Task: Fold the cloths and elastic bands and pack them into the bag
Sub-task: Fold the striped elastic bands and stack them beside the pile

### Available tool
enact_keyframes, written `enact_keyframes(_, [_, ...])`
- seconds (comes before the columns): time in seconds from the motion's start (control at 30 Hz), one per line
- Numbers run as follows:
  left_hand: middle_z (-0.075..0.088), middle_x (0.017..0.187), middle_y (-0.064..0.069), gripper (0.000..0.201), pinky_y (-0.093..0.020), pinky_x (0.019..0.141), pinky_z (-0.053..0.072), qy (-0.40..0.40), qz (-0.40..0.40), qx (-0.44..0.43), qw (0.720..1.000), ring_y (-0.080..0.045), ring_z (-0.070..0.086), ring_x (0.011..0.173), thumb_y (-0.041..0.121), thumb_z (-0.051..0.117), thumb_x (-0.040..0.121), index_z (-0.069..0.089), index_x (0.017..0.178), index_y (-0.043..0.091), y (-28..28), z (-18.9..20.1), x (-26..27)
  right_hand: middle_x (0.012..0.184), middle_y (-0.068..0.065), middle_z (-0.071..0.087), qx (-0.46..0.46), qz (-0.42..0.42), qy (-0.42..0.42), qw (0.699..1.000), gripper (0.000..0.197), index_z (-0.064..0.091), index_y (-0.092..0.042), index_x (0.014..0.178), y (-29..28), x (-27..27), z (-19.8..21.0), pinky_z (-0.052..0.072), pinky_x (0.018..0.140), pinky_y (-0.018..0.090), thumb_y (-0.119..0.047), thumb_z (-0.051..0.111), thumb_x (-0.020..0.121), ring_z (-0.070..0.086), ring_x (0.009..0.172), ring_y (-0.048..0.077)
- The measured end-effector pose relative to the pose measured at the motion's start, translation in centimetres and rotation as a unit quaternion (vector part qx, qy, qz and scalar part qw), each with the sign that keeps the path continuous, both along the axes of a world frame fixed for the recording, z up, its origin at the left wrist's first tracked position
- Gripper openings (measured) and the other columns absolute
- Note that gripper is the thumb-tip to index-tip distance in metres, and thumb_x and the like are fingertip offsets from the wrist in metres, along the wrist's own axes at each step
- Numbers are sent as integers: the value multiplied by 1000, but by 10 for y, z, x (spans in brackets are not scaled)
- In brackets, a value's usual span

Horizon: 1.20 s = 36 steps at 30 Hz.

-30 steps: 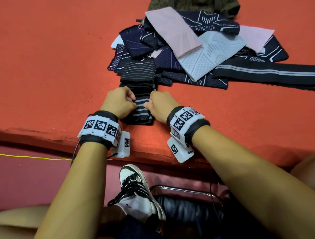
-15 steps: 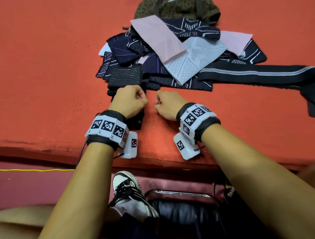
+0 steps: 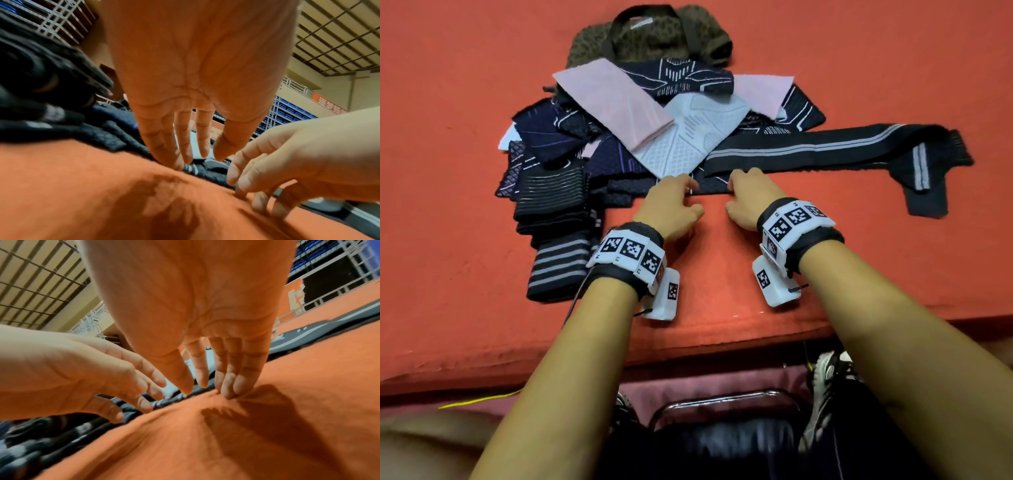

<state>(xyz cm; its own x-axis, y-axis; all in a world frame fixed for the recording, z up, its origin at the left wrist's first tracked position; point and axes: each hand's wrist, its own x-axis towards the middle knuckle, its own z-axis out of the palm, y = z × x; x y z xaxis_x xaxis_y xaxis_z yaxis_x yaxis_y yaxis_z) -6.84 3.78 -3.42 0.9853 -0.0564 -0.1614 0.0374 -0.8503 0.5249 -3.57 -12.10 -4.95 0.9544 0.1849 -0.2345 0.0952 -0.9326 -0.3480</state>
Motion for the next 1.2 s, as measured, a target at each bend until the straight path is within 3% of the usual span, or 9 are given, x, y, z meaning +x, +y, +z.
enact_keyframes(0.17, [53,141,-11,56,-32,108,37,28,-28,28,999,-28,50,127,22,60,88,50,142,17,-19,-3,10,135,15,35,-27,-27,-13,999,45,48,-13,133,-27,8,-9,45,97,42,-17,55,88,43,120,36])
enact_keyframes(0.3, [51,144,-11,56,-39,116,29,25,-47,60,997,-30,44,133,21,59,89,49,144,15,-22,-3,10,138,12,25,-23,-44,-24,998,36,56,-15,121,-29,7,-10,45,94,41,-17,55,85,38,118,34])
enact_keyframes(0.47, [49,145,-10,56,-41,116,30,30,-48,57,997,-30,43,133,20,59,89,48,144,16,-18,-6,12,149,10,14,-12,-53,-64,997,33,54,-13,116,-23,5,-12,43,89,39,-18,59,84,34,123,35])
enact_keyframes(0.67, [51,145,-7,57,-42,115,32,41,-48,35,997,-30,43,133,19,59,88,48,144,15,-11,-10,9,147,14,17,-20,-62,-97,993,21,55,-9,103,-14,3,-7,46,78,38,-14,60,84,37,119,36])
enact_keyframes(0.77, [47,149,-7,59,-41,117,29,43,-54,30,997,-29,40,138,20,60,88,47,145,14,-10,-10,8,155,5,12,-32,-20,-70,997,29,55,-10,114,-15,4,-7,43,82,40,-17,57,87,33,125,35])
enact_keyframes(0.9, [49,147,-6,56,-23,111,30,36,-60,20,997,-22,45,135,16,59,90,47,145,12,-9,-6,5,149,1,32,-37,17,-44,998,41,51,-7,130,-18,5,-3,44,97,42,-21,51,92,35,126,33])
enact_keyframes(1.03, [53,143,-4,53,-20,102,31,34,-39,-3,999,-18,50,130,16,56,93,47,145,16,-7,-4,2,133,9,46,-40,15,-45,998,33,59,-3,119,-17,2,9,41,101,42,-21,49,93,36,125,36])
enact_keyframes(1.13, [56,141,-5,44,-23,102,33,13,8,-43,999,-22,51,129,21,49,99,47,143,18,-5,-7,4,122,15,54,-58,37,-45,997,31,62,-1,108,-10,-7,23,44,91,39,-25,48,94,45,118,37])
enact_keyframes(1.2, [60,133,-7,39,-26,100,36,2,60,-84,995,-26,54,123,27,45,102,48,140,17,-4,-10,5,113,17,61,-46,45,-38,997,20,58,-6,89,-4,-16,30,43,77,34,-24,51,91,55,108,36])
